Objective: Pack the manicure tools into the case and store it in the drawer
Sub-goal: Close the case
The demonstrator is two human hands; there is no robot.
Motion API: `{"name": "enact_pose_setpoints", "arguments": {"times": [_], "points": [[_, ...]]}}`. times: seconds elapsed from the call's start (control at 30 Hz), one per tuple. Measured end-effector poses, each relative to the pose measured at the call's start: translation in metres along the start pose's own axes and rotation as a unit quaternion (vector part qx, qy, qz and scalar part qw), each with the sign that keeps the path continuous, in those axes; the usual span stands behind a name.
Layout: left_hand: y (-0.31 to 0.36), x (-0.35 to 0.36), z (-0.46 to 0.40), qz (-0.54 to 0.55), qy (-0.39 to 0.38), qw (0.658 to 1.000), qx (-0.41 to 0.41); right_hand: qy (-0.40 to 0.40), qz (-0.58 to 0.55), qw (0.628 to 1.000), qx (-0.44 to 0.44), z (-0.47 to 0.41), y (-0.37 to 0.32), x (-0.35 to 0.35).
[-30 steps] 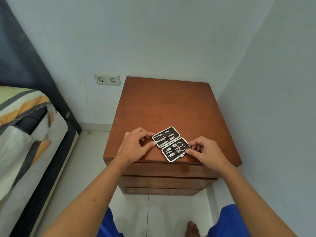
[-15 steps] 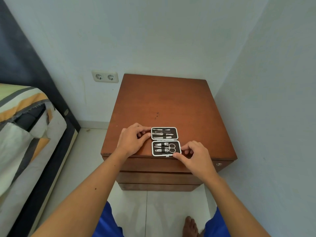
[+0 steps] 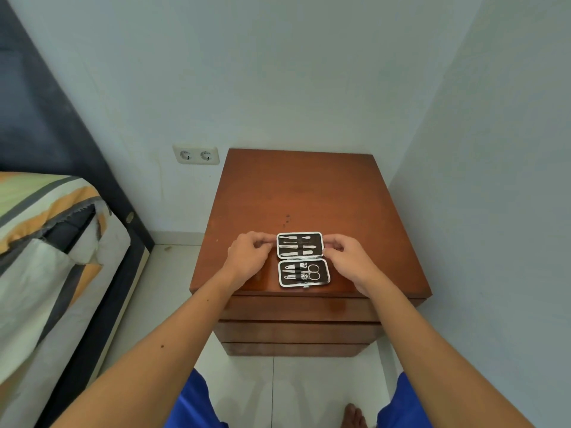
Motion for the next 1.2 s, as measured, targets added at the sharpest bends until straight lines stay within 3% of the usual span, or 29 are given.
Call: {"name": "enact_pose_setpoints", "arguments": {"times": [0.2,0.33,0.53,0.7,0.97,1.2], "points": [[0.018,-0.006,0.028,0.070,0.022,0.995,0.064,0.043,-0.095,0.994,-0.040,0.016,-0.004,-0.014],[0.009,0.006,0.062,0.068,0.021,0.991,0.109,0.075,-0.024,0.993,-0.088,0.042,0.007,-0.012],[-0.002,0.026,0.097,-0.075,0.059,0.981,0.170,0.108,0.123,0.968,-0.188,0.064,0.024,-0.001],[0.005,0.022,0.088,-0.116,0.070,0.976,0.172,0.101,0.134,0.966,-0.197,0.059,0.019,0.001],[0.010,0.019,0.057,-0.133,0.027,0.970,0.200,0.054,0.155,0.966,-0.201,0.045,0.014,0.000],[0.007,0.022,0.055,-0.158,0.027,0.963,0.218,0.049,0.230,0.944,-0.231,0.045,0.015,0.006]]}}
Point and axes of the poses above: each hand's wrist, its own z-axis away from the middle knuckle, its own x-axis out of the palm, y = z × x, the point moved 5 cm from there along -z, towards the middle knuckle, and after that the axes turned 5 degrees about x, right-handed, at the moved point
